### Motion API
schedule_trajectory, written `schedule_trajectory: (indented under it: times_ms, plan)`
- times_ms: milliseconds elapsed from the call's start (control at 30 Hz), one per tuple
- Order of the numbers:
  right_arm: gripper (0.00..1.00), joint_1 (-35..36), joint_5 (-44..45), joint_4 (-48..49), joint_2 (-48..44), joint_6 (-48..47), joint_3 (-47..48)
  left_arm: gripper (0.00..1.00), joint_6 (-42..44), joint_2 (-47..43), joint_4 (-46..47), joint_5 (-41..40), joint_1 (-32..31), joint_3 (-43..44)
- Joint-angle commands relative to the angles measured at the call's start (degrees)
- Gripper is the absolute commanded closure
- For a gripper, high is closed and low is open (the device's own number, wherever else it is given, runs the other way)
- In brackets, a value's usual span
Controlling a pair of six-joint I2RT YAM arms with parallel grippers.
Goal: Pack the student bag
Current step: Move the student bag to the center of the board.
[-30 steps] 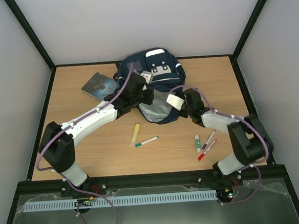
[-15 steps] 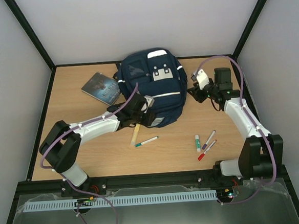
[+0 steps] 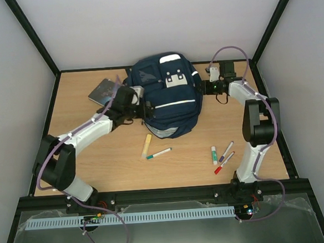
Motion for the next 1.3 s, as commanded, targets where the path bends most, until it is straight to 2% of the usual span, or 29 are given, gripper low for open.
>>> schedule_trajectory:
  times_ms: [0, 167, 367, 433, 567, 700, 800, 1033, 1133, 1233, 1267]
  plan:
    - [0.47, -0.2, -1.2, -4.7, 6.9, 6.5, 6.6, 0.19, -11.7, 3.1, 1.9, -0.9, 7.9, 2.1]
    - [0.47, -0.2, 1.2, -6.4, 11.4, 8.1, 9.0, 0.19, -18.4, 10.1, 6.4, -0.9, 14.5, 3.3]
    - [0.49, -0.2, 5.4, -7.2, 11.9, 10.1, 6.8, 0.21, -21.3, 20.7, 11.1, 5.4, 16.0, 7.3]
    - [0.53, -0.2, 4.5, -8.1, 12.2, 9.9, 6.5, 0.22, -21.5, 23.8, 11.7, 6.8, 15.6, 9.3]
    - [0.71, -0.2, 2.0, -8.9, 12.0, 9.0, 5.0, 0.26, -21.0, 28.5, 12.6, 8.4, 13.6, 14.4]
    - [0.85, -0.2, 1.5, -9.7, 10.8, 8.9, 3.1, 0.32, -19.0, 32.6, 10.7, 8.4, 10.3, 20.8]
    - [0.90, -0.3, 0.7, -10.7, 9.4, 8.8, 1.7, 0.35, -18.6, 35.4, 9.3, 8.3, 8.3, 24.7]
    - [0.94, -0.8, 3.3, -12.5, 2.4, 5.7, -4.1, 0.38, -18.9, 38.7, 8.7, 9.0, 5.4, 27.7]
    - [0.96, -3.3, 3.7, -12.4, -0.4, 5.7, -6.4, 0.39, -17.5, 38.2, 8.8, 10.2, 5.1, 27.2]
    - [0.95, -6.5, 1.3, -12.4, -2.8, 6.0, -8.5, 0.37, -14.1, 37.8, 6.3, 10.0, 5.6, 28.7]
    - [0.91, -7.1, 0.8, -12.6, -3.4, 5.7, -9.1, 0.36, -13.0, 37.8, 4.7, 10.0, 5.9, 29.8]
